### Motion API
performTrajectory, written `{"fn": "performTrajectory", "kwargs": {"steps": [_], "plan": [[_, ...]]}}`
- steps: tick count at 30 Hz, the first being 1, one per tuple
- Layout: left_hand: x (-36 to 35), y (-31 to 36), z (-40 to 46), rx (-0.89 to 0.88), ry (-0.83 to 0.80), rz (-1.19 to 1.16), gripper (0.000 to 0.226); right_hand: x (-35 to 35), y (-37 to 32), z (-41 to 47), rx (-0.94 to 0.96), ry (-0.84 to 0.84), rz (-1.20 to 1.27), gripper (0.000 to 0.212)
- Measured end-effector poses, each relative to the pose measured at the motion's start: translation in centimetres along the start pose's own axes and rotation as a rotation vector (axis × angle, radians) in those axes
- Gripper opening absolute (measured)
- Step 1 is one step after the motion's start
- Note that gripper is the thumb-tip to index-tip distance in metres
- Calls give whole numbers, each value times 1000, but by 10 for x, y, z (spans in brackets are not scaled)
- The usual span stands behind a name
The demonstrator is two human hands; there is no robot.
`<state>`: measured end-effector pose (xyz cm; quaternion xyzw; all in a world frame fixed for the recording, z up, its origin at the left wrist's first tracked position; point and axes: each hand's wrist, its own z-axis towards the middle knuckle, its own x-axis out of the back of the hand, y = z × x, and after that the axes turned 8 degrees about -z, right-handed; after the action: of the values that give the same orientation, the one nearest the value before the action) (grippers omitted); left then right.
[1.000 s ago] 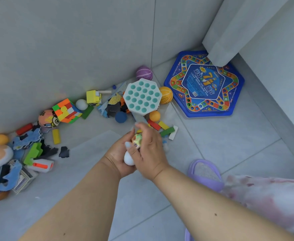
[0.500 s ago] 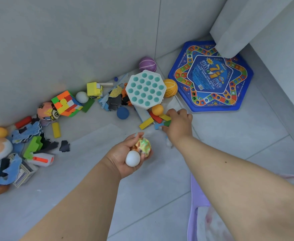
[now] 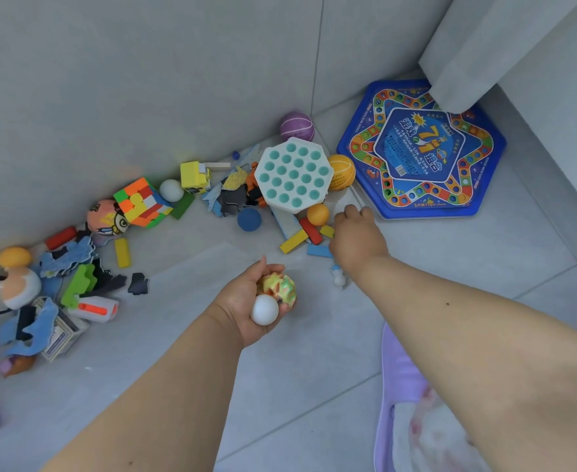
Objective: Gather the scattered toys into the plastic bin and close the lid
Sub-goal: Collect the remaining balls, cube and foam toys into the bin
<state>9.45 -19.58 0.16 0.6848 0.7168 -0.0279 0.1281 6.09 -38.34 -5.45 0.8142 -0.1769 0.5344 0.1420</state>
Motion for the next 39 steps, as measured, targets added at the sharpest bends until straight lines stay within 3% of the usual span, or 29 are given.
{"fn": "performTrajectory", "kwargs": {"steps": [3,7,11,15,17,20,25,28,33,39], "plan": [[-1,3,0,-22,3,8,41,4,3,-17,-7,189,-20,25],[-4,3,-1,-128,-25,139,45,-2,-15,-59,50,373,421,26],[-5,-1,0,-157,-127,233,30,1,-54,-77,239,265,584,30],[3,-4,5,-141,-30,263,26,1,-61,-77,337,128,621,22],[6,-6,7,-93,-27,139,26,0,-62,-77,367,69,632,22],[8,-10,8,-45,-43,-10,25,4,-68,-76,353,82,618,19],[11,-12,11,-44,-44,-95,24,14,-70,-69,234,-57,689,26],[13,-8,12,-81,-45,-98,23,21,-65,-65,188,-64,744,36],[13,-2,14,-172,-135,-88,22,29,-65,-68,283,-42,769,50],[14,4,7,-131,-250,-112,28,38,-76,-76,368,41,623,76]]}}
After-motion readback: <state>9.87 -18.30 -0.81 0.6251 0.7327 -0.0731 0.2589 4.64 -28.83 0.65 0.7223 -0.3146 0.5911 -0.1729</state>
